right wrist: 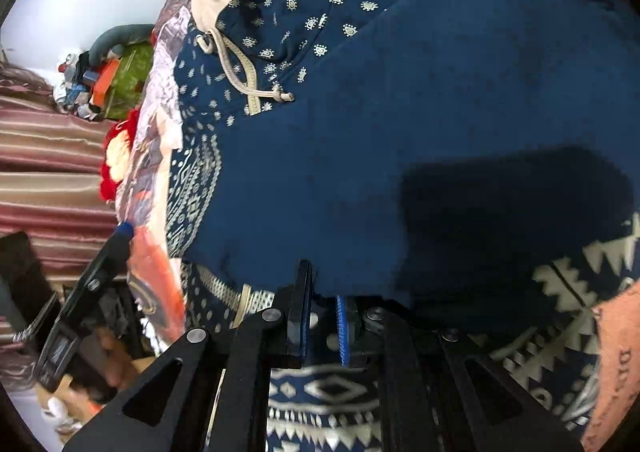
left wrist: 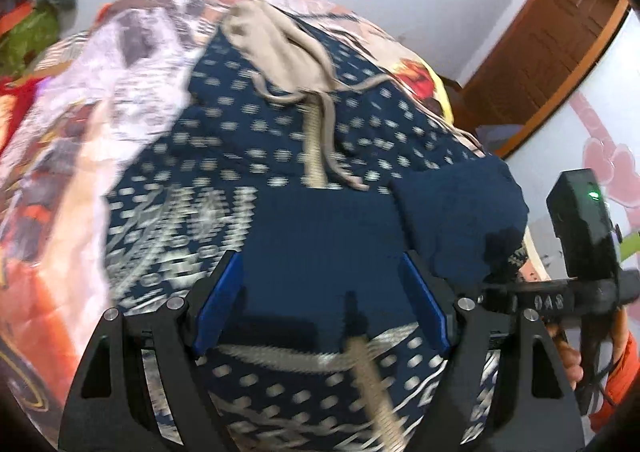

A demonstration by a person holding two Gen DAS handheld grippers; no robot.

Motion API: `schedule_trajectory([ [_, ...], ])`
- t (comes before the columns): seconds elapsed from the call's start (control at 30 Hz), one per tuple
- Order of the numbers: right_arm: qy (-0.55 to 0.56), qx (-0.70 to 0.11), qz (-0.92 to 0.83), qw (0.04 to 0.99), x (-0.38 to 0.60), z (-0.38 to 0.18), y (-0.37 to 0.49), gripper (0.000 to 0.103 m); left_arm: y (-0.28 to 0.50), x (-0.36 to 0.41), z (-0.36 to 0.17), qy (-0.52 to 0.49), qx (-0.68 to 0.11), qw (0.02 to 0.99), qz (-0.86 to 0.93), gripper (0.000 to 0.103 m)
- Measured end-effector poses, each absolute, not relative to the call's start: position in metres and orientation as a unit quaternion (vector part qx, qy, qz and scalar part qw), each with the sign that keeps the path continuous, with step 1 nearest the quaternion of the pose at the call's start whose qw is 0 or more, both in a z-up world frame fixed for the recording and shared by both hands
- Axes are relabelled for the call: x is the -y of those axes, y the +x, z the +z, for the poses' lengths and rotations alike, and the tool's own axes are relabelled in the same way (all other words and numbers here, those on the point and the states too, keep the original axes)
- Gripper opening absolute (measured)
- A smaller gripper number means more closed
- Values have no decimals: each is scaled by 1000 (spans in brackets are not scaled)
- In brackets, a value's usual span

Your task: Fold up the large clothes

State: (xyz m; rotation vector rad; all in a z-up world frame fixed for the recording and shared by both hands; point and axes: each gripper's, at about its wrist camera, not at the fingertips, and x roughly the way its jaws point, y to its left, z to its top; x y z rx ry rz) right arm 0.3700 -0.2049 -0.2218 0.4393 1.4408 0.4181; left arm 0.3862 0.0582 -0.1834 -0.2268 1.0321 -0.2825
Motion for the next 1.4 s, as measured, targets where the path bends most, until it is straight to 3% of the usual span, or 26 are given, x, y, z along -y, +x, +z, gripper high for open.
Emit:
schedule_trajectory([
  [0.4,96,-603,224,760,233,-183,335,7,428,40,-243,17,-568,811,-139,81],
  [0.63,106,-534,172,821,311,-147,308,7,424,34,-212,17,-552,826,-114,80],
  [0.9,139,-433,96,886,385,-113,282,8,406,119,-147,50,-490,844,-211,80],
  [1.2,92,-408,54,907,397,-115,270,7,421,234,-191,145,-513,809,-250,80],
  [1.27,85,-409,50,907,402,-117,266,7,422,243,-200,170,-502,815,-236,67],
  [1.4,72,-415,47,906,407,-122,264,7,425,246,-205,205,-465,832,-222,25],
])
